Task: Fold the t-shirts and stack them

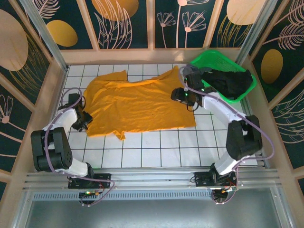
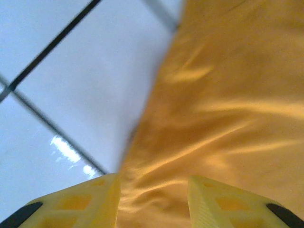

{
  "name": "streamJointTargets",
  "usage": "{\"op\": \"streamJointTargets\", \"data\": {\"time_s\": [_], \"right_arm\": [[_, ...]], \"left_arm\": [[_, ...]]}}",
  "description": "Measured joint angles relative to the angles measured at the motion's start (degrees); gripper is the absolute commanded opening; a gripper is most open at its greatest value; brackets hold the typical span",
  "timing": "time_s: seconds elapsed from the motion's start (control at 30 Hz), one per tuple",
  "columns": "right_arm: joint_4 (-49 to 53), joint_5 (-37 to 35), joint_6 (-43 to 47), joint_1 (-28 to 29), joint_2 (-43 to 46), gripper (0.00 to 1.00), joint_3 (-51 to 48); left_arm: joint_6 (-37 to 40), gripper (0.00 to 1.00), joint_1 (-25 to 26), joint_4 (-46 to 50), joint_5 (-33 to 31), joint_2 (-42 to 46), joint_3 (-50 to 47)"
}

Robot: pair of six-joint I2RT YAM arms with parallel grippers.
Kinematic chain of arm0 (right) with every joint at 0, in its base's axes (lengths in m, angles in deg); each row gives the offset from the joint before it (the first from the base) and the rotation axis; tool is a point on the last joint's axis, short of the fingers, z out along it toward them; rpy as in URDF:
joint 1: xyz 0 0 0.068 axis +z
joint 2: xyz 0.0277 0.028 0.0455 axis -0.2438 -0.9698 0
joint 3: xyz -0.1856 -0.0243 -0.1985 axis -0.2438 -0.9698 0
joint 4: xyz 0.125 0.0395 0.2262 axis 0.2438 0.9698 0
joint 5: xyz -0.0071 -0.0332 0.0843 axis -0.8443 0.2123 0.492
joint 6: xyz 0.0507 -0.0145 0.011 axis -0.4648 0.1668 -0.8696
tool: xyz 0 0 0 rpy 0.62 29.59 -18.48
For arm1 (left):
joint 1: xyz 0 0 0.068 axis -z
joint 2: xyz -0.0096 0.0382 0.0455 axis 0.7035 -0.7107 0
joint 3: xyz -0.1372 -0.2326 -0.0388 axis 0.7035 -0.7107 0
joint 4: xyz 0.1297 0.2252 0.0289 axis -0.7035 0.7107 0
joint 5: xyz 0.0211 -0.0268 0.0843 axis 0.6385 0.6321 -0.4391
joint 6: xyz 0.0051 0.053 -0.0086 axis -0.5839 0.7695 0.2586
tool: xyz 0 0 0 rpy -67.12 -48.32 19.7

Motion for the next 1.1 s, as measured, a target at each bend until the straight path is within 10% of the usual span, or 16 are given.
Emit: {"op": "streamJointTargets", "data": {"time_s": [0.5, 0.73, 1.1], "right_arm": [[0.04, 1.66, -3.74, -7.65, 3.74, 0.6, -15.02], [1.97, -2.1, -7.04, -8.96, 5.99, 0.61, -17.55], [3.32, -3.34, -10.21, -8.96, 6.21, 0.51, -20.09]], "left_arm": [[0.2, 0.41, -1.75, -4.57, 4.24, -2.14, -3.78], [0.66, 0.02, -2.64, -5.11, 4.55, -2.25, -4.83], [0.37, 0.0, -2.32, -6.51, 7.37, -1.84, -4.11]]}}
